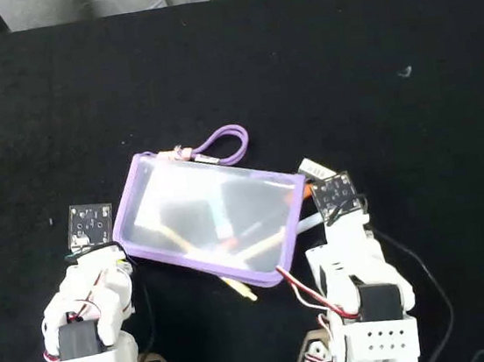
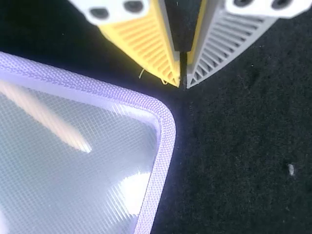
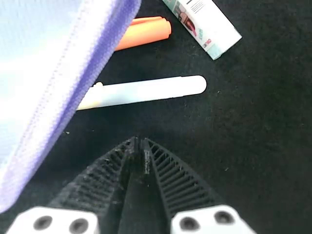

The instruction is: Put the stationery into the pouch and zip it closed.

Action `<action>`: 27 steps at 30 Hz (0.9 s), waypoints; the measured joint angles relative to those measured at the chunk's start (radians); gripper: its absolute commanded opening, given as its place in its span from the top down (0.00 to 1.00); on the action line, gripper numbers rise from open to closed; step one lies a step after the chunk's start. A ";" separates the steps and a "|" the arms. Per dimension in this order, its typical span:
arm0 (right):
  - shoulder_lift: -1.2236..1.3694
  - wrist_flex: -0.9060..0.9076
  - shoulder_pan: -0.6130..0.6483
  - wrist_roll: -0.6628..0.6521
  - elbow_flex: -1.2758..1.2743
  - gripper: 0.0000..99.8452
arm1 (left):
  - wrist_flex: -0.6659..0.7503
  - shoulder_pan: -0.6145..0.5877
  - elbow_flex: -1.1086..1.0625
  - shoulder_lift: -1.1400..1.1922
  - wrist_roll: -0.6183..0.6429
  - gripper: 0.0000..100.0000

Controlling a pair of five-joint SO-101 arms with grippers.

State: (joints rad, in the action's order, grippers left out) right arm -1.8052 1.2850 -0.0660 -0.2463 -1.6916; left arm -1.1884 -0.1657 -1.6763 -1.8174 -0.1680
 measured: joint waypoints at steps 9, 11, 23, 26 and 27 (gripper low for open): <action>0.000 0.000 0.000 0.000 0.000 0.99 | 0.000 0.000 0.000 0.000 0.000 0.97; 0.000 0.000 0.000 0.000 0.000 0.99 | 0.000 0.000 0.000 0.000 0.000 0.97; 0.000 0.000 0.000 0.000 0.000 0.99 | 0.000 0.000 0.000 0.000 0.000 0.97; 0.000 -0.011 0.000 0.000 0.000 0.99 | 0.000 0.000 0.000 0.000 0.000 0.97; 0.000 -0.026 0.000 0.000 0.002 0.99 | 0.000 0.000 0.000 0.000 0.000 0.97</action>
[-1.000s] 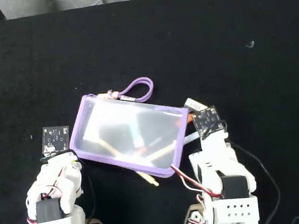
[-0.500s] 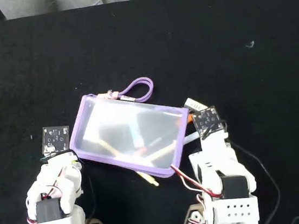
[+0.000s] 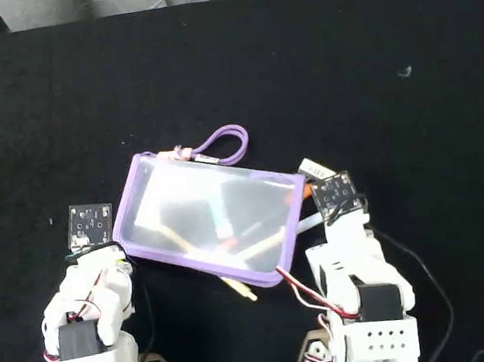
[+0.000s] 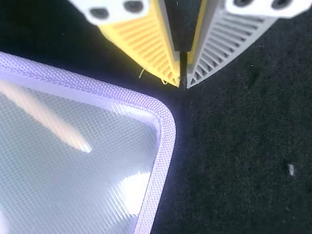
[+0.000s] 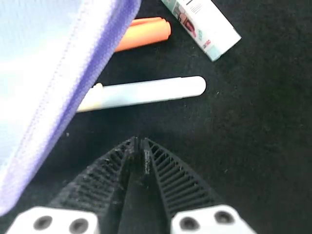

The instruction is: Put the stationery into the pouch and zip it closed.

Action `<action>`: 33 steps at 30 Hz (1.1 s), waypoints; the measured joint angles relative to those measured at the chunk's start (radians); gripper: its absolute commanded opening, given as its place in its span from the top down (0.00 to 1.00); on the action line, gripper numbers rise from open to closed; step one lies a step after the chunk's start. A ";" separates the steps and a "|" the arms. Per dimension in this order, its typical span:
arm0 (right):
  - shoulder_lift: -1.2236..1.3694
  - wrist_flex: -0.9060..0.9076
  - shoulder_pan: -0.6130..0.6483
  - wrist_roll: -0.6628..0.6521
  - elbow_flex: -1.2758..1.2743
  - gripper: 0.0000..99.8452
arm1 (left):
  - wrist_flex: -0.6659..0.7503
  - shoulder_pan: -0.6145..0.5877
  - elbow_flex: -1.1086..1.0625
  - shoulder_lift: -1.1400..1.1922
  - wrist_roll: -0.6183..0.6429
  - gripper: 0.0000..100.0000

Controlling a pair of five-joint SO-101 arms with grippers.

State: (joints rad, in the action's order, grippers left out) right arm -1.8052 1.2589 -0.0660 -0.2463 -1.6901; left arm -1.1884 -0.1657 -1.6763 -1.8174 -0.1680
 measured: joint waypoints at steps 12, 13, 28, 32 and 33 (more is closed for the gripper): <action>0.000 -0.143 0.000 0.094 0.313 0.87 | 0.000 0.000 0.000 0.000 0.000 0.97; 0.000 -0.157 0.000 0.098 0.324 0.83 | 0.000 0.000 0.000 0.000 0.000 0.97; 0.000 -0.525 0.012 0.077 0.245 0.61 | 0.000 0.000 0.000 0.000 0.000 0.97; 0.000 -0.528 0.120 0.077 0.245 0.64 | 0.000 0.000 0.000 0.000 0.000 0.97; 0.005 -0.528 0.158 0.077 0.245 0.64 | 0.000 0.000 0.000 0.000 0.000 0.97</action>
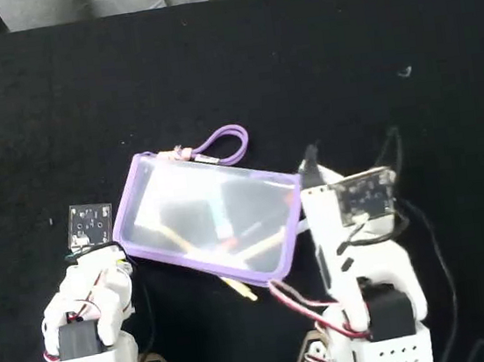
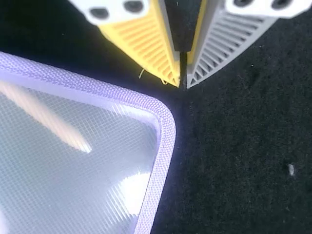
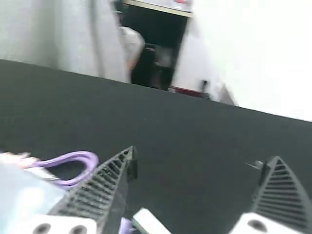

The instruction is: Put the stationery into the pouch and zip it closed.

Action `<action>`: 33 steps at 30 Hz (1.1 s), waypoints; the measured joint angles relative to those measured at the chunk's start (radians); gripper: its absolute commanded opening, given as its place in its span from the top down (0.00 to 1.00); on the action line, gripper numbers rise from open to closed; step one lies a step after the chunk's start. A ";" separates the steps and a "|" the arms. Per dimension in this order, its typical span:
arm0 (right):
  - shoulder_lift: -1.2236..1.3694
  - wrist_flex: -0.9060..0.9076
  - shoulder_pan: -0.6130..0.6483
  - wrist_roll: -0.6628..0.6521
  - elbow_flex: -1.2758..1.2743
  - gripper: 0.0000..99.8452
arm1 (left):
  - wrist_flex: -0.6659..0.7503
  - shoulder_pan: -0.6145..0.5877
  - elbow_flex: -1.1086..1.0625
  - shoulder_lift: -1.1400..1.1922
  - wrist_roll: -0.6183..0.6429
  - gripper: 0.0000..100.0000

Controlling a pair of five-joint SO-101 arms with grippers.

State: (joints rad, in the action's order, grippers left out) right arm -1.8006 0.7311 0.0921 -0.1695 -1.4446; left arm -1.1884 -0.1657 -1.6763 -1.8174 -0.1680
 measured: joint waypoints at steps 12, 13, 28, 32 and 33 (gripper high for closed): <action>0.654 -0.087 0.204 0.101 0.364 0.64 | 0.000 0.000 0.000 0.000 0.000 0.97; 0.741 -0.097 0.212 0.101 0.414 0.64 | 0.000 0.000 0.000 0.000 0.000 0.97; 1.832 -0.353 0.293 0.101 0.913 0.64 | 0.000 0.000 0.000 0.000 0.000 0.97; 1.989 -0.423 0.305 0.101 0.970 0.64 | 0.000 0.000 0.000 0.000 0.000 0.97; 2.018 -0.427 0.304 0.101 0.982 0.64 | 0.000 0.000 0.000 0.000 0.000 0.97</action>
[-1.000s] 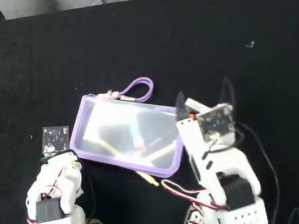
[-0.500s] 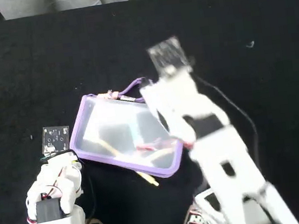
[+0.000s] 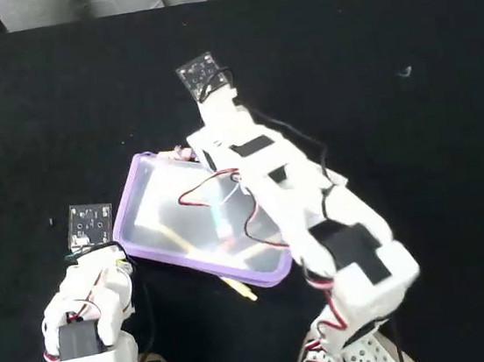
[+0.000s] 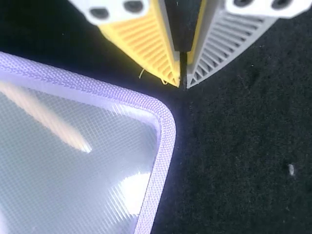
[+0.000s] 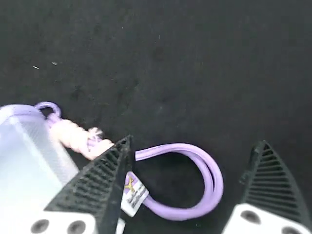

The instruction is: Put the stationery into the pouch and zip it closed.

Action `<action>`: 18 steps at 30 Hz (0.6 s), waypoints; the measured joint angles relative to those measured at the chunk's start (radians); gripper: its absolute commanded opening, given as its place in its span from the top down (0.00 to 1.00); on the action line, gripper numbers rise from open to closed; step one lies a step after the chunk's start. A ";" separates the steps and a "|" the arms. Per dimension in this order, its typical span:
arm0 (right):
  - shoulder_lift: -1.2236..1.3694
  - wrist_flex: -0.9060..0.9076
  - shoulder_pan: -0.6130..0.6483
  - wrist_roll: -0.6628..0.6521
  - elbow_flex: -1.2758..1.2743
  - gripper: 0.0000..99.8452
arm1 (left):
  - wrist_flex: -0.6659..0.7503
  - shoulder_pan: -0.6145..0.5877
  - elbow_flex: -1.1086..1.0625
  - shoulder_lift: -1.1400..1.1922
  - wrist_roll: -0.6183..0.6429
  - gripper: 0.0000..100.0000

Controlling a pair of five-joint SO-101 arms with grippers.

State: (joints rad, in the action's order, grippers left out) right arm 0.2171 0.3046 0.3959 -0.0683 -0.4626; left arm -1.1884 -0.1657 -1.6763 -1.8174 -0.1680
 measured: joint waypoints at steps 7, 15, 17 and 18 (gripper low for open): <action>0.060 0.034 0.031 0.000 0.015 0.64 | 0.000 0.000 0.000 0.000 0.000 0.97; 0.060 0.238 0.137 -0.068 0.084 0.64 | 0.000 -0.003 0.000 0.000 -0.002 0.97; 0.060 0.250 0.153 -0.135 0.089 0.64 | 0.000 -0.003 0.000 0.000 -0.003 0.97; 0.060 0.252 0.161 -0.169 0.089 0.64 | 0.000 -0.003 0.000 0.000 -0.002 0.97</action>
State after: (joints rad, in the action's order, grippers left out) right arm 0.2770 0.5562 0.5570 -0.2371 -0.3736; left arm -1.1884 -0.1688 -1.6763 -1.8174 -0.1695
